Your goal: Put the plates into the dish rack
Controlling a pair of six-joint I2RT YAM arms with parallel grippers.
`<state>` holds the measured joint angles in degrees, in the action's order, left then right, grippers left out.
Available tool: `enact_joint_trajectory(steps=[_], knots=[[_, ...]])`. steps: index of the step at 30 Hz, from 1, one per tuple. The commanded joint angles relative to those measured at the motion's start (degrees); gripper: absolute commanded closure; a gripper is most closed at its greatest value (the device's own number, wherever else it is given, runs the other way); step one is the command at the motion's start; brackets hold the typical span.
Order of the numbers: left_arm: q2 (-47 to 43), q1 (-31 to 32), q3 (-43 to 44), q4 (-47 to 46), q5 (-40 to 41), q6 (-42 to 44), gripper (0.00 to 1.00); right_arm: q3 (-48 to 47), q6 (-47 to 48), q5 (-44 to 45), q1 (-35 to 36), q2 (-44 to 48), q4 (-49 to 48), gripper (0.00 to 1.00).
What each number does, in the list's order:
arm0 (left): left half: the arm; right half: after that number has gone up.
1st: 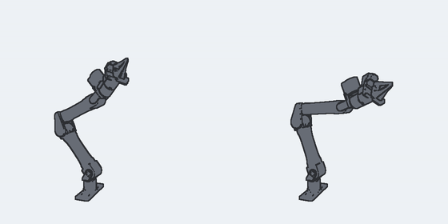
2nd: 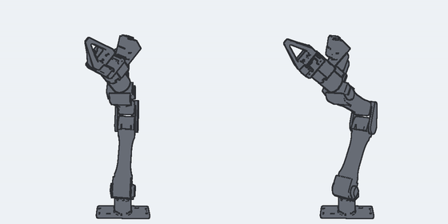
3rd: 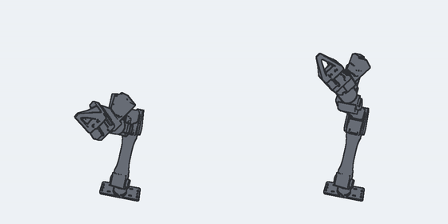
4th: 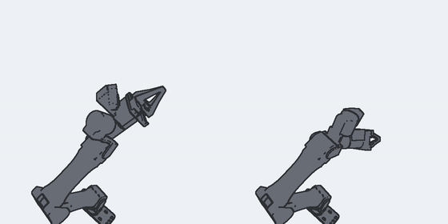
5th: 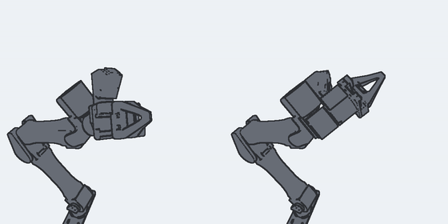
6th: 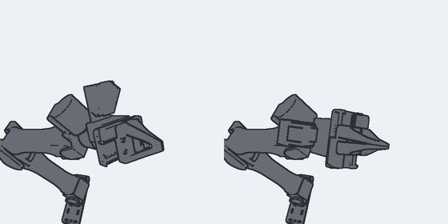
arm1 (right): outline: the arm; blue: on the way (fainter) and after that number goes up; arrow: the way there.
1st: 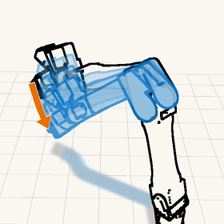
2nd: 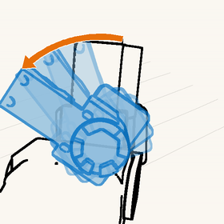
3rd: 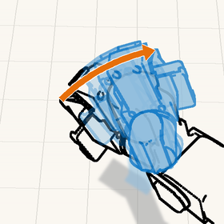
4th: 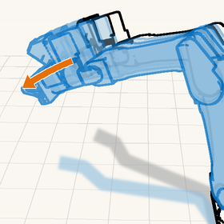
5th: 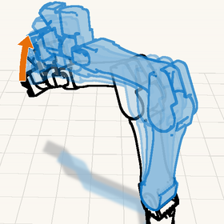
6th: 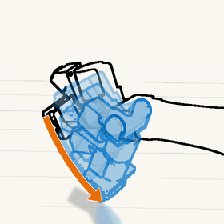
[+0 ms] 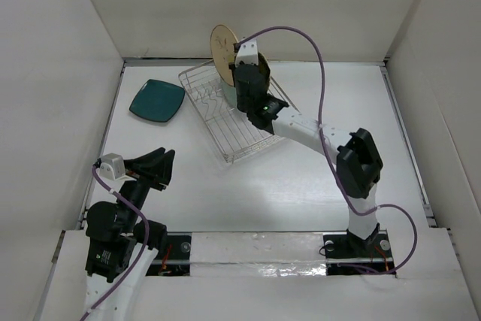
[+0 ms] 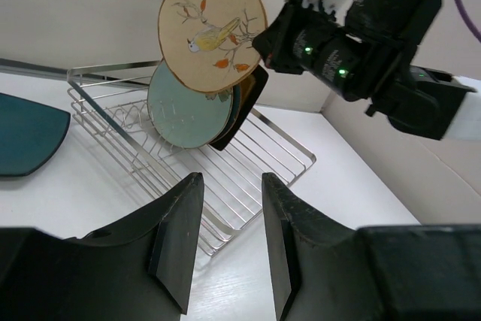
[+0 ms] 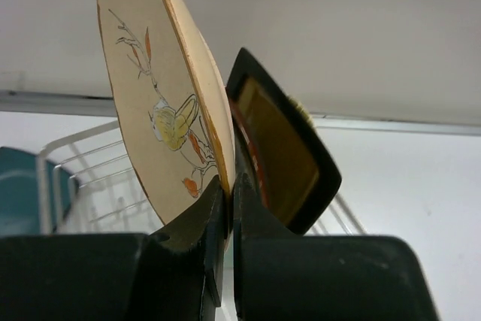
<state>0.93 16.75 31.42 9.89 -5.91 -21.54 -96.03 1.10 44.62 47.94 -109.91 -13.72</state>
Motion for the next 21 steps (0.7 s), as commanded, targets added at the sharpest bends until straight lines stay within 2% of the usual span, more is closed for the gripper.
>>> enact_joint_trajectory(steps=[1,5,14,21], knots=[[-0.14,-0.14,0.84,-2.33,-0.07,-0.26,0.66,-7.58,11.02,1.87,-0.47,-3.2,-7.03,1.0],[0.56,-0.14,0.84,-2.24,0.29,-0.17,0.66,-13.03,12.34,0.65,-2.5,-7.16,-4.48,1.0],[2.06,-0.14,0.92,-2.07,0.99,-0.26,0.66,-10.15,8.39,-1.82,-2.5,-11.11,-3.69,1.0],[3.28,-0.14,0.92,-1.89,2.13,-0.43,0.66,-8.03,7.24,0.9,1.71,-14.45,-4.22,1.0]])
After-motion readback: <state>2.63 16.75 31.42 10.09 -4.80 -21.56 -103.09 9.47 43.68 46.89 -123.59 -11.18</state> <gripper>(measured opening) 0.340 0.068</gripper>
